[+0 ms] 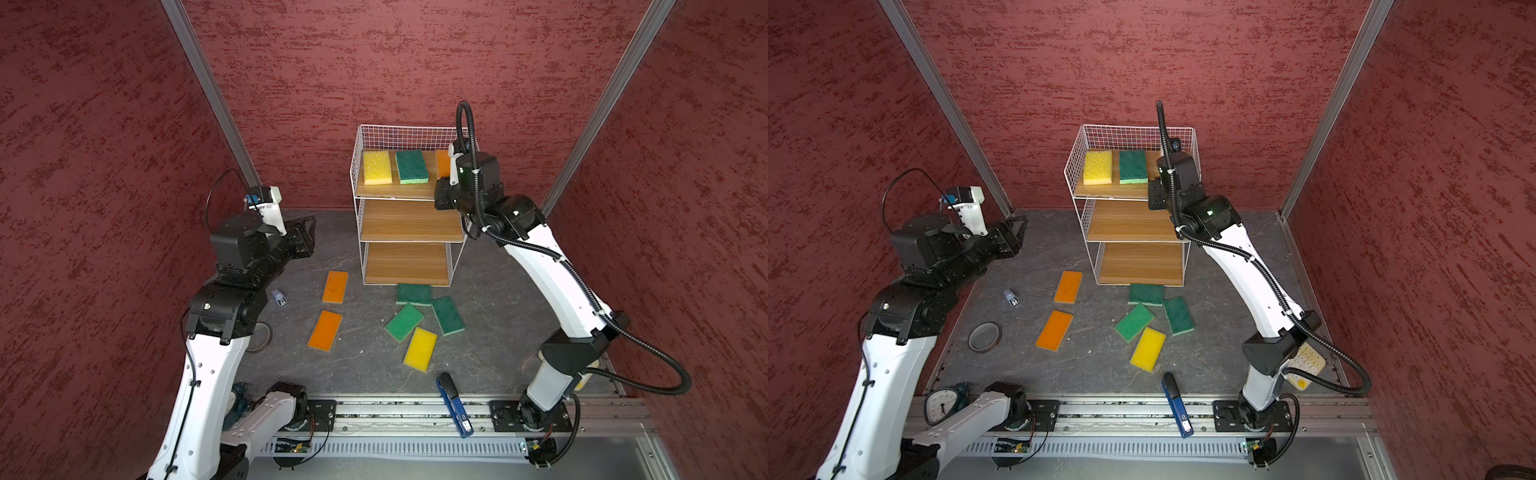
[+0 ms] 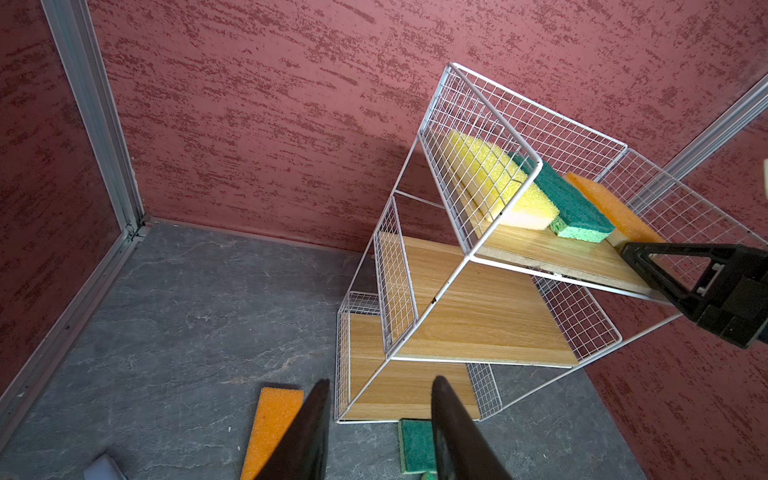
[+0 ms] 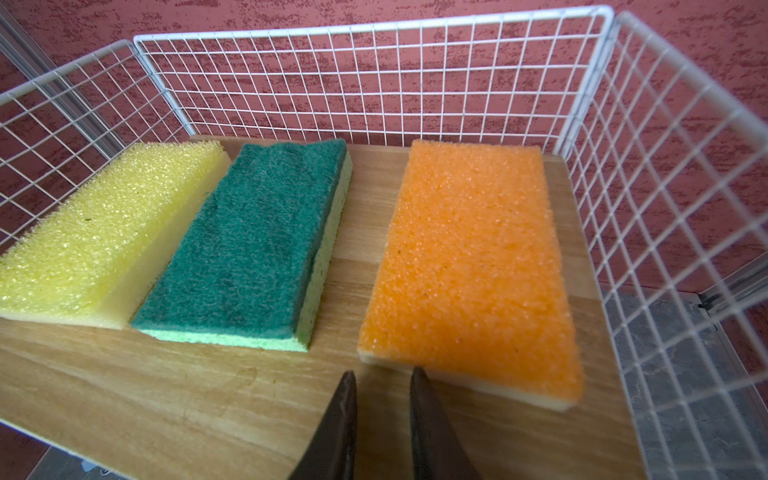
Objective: Place and organize the cleaning sponges onto the shelf
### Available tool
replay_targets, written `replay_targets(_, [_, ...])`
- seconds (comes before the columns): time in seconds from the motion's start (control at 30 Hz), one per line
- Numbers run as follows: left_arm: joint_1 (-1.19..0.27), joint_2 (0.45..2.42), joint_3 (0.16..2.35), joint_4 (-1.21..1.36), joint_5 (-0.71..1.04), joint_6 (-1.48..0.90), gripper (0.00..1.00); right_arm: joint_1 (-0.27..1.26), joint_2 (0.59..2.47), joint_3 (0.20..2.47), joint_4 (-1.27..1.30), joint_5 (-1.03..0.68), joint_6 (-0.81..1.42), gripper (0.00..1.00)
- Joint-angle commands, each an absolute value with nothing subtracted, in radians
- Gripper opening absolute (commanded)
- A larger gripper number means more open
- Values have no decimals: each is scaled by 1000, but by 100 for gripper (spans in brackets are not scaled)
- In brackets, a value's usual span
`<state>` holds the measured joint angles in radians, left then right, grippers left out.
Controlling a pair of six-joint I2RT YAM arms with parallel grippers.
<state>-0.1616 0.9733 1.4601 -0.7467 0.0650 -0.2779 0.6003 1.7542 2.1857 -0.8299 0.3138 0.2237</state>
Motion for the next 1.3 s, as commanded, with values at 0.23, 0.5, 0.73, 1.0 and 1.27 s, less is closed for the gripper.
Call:
replay_targets(0.23, [-154, 987, 1468, -796, 56, -272, 49, 631, 1697, 2225, -892, 266, 201, 35])
replay_targets(0.5, [-155, 984, 1465, -914, -58, -271, 53, 676, 1605, 2229, -970, 269, 213, 45])
replay_targets(0.73, [-155, 959, 1373, -1020, -181, -294, 64, 678, 1461, 2088, -1034, 344, 217, 59])
replay_targets(1.0, [-180, 888, 1115, -983, -146, -406, 69, 612, 1165, 1631, -933, 290, 301, 71])
replay_targets(1.27, [-283, 929, 902, -922, -200, -493, 75, 432, 981, 1216, -860, 117, 374, 80])
